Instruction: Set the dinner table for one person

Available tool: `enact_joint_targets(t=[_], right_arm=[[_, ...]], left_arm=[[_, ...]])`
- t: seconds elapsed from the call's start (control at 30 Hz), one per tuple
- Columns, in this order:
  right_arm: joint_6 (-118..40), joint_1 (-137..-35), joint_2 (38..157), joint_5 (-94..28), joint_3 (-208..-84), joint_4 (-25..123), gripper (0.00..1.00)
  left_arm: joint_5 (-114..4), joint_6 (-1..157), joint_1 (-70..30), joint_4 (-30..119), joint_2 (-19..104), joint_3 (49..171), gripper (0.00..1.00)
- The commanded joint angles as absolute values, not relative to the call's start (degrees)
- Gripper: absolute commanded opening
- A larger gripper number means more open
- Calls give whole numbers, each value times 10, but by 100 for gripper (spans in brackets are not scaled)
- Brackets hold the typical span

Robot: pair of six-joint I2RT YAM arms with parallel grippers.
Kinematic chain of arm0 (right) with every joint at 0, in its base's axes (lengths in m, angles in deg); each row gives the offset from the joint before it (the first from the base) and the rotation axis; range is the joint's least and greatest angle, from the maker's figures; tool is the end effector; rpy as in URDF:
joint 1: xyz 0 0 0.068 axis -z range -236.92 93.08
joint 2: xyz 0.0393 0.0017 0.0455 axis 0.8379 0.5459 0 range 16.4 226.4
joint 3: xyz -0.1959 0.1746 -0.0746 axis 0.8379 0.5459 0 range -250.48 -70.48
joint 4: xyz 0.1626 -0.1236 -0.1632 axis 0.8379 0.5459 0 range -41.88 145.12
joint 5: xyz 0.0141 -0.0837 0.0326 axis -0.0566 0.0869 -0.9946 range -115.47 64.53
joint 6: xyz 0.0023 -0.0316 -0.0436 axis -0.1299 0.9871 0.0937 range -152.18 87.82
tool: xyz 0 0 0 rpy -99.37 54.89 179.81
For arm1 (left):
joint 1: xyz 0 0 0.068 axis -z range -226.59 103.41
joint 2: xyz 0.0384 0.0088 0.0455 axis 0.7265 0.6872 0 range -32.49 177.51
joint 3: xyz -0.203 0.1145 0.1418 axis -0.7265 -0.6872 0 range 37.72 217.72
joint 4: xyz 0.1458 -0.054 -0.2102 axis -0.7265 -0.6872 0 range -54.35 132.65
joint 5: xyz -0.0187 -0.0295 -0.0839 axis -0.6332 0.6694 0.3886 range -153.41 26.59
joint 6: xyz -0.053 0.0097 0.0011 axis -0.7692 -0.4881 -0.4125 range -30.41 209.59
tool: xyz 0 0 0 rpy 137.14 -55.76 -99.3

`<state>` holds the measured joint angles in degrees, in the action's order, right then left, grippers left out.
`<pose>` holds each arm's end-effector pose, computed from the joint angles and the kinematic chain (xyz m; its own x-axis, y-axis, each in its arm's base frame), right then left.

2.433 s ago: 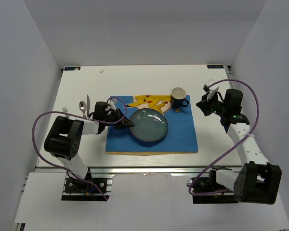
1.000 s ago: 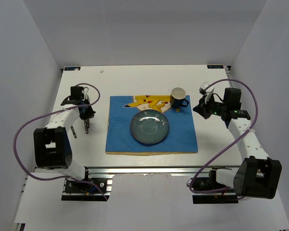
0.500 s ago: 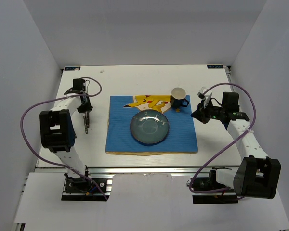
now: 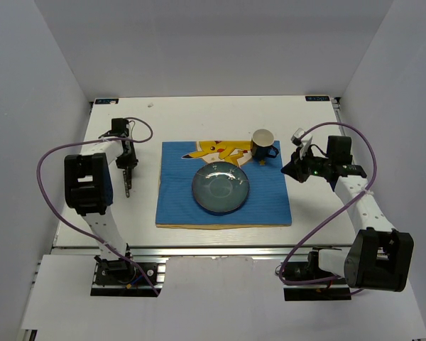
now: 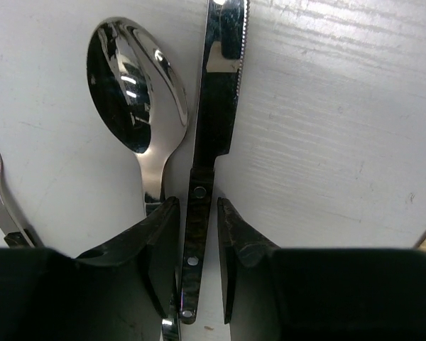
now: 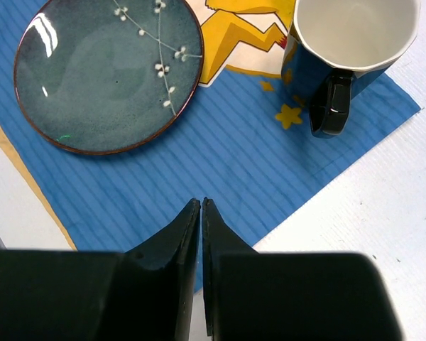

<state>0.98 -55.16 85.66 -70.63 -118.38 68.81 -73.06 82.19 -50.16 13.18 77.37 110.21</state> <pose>0.2508 0.0175 0.2606 -0.2842 -0.3772 -0.8815 -0.7887 0.6147 -0.0087 0.3826 0.0299 0.1605 -0.8937 -0.1830 -0.4097 -0.2443 0.9643 0.1023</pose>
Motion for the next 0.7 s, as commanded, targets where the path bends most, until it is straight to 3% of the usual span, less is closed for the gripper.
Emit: enact_joint_targets(t=[0.0, 0.4, 0.67], right_arm=[[4, -550, 858, -715, -1205, 688, 11], [0, -550, 857, -715, -1206, 685, 12], [-5, -550, 857, -718, -1211, 683, 12]], left_arm=[[-725, 830, -505, 146, 771, 1109, 39], [-675, 819, -512, 176, 775, 1058, 34], [-635, 805, -511, 204, 767, 1004, 21]])
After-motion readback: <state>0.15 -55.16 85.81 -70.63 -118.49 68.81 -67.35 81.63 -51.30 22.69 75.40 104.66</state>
